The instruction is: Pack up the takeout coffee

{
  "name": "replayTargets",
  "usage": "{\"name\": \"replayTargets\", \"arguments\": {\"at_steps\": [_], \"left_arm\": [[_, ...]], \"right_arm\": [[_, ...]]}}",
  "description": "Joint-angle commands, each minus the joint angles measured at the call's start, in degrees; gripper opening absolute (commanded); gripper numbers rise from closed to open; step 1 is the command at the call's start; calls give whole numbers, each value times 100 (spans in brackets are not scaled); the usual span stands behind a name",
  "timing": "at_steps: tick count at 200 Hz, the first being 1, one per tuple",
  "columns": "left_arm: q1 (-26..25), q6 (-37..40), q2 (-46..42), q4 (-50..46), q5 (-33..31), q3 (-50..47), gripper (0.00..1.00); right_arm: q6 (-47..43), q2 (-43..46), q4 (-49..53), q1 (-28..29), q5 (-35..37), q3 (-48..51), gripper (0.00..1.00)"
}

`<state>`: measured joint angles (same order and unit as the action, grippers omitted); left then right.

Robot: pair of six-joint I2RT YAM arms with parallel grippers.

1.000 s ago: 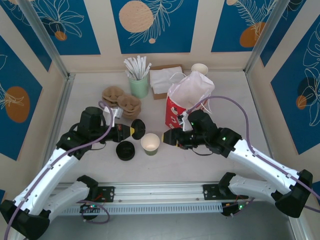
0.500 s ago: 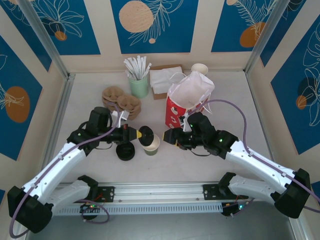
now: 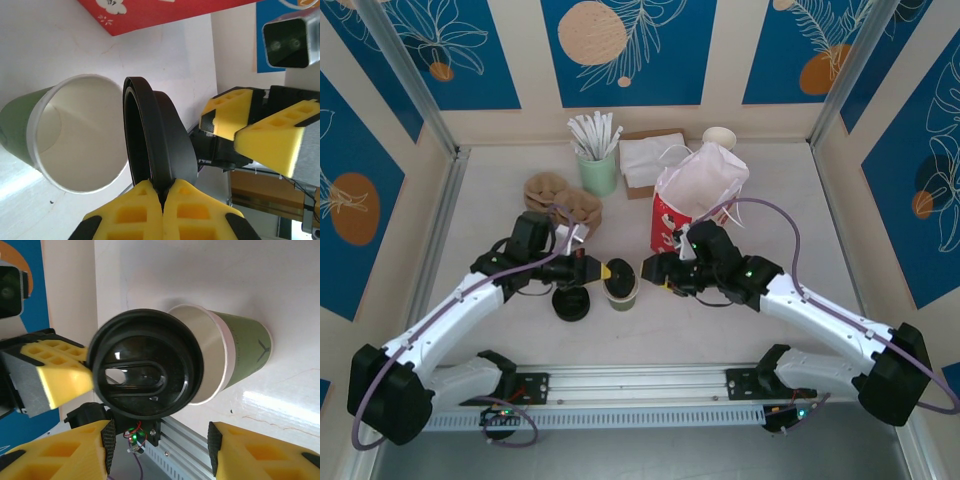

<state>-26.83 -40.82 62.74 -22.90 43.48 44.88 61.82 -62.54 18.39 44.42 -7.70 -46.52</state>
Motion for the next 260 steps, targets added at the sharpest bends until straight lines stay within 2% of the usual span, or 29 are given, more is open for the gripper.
{"name": "replayTargets", "arguments": {"at_steps": [1,49,77,260], "left_arm": [[80,197,101,17,161,-89,2],[89,257,239,43,195,-149,4],[90,302,300,-58,187,-111,15],[178,443,328,-137,196,-457,24]], "right_arm": [[-112,-73,-116,-30,-231,-193,54],[-97,-159,-152,-39,-194,-177,55],[-93,-248,-176,-39,-205,-174,55],[-159,-807,-257,75,-119,-305,56]]}}
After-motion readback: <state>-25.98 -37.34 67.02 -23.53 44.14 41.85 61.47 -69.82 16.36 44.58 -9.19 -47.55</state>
